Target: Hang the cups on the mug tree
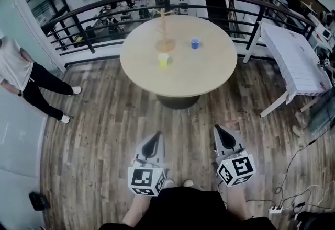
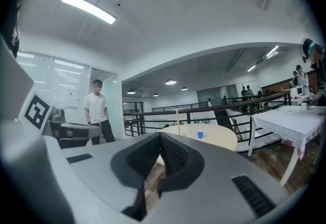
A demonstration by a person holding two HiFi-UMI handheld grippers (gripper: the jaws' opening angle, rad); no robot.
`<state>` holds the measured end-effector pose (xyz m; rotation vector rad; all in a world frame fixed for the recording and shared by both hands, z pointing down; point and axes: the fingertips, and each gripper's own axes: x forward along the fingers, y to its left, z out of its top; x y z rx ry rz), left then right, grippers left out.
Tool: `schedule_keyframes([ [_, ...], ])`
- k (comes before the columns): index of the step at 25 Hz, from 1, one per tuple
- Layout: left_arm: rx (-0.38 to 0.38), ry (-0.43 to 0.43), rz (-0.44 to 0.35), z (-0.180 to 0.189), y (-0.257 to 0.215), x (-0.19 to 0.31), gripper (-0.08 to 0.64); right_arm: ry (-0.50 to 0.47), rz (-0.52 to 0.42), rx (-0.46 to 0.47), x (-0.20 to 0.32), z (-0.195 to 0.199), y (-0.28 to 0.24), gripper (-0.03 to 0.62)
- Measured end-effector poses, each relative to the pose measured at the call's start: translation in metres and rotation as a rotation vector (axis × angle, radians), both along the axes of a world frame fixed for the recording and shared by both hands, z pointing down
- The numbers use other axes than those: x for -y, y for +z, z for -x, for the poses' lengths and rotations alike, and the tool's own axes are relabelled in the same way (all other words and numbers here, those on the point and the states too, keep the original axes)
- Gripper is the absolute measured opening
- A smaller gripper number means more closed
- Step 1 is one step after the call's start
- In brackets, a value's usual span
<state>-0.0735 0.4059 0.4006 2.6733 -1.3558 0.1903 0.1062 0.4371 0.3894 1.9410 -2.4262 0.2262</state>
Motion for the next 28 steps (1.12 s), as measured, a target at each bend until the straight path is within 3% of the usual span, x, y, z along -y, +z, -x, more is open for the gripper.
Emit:
schedule_keyframes([
  [5, 0.003, -0.003, 0.012, -0.006, 0.002, 0.0, 0.002, -0.009, 0.031, -0.045, 0.003, -0.001, 0.007, 0.008],
  [14, 0.018, -0.017, 0.037, -0.01, 0.014, -0.015, 0.002, -0.267, 0.055, 0.058, -0.006, 0.032, 0.024, 0.009],
  [19, 0.019, -0.036, 0.082, -0.013, 0.033, -0.006, 0.002, -0.335, 0.077, 0.09, 0.002, 0.036, 0.038, 0.011],
  [23, 0.014, -0.032, 0.075, -0.023, 0.039, 0.023, 0.002, -0.304, 0.06, 0.106, 0.03, 0.023, 0.041, 0.011],
  [28, 0.004, -0.068, 0.092, -0.021, 0.061, 0.103, 0.002, -0.143, 0.107, 0.053, 0.11, -0.008, 0.07, 0.011],
])
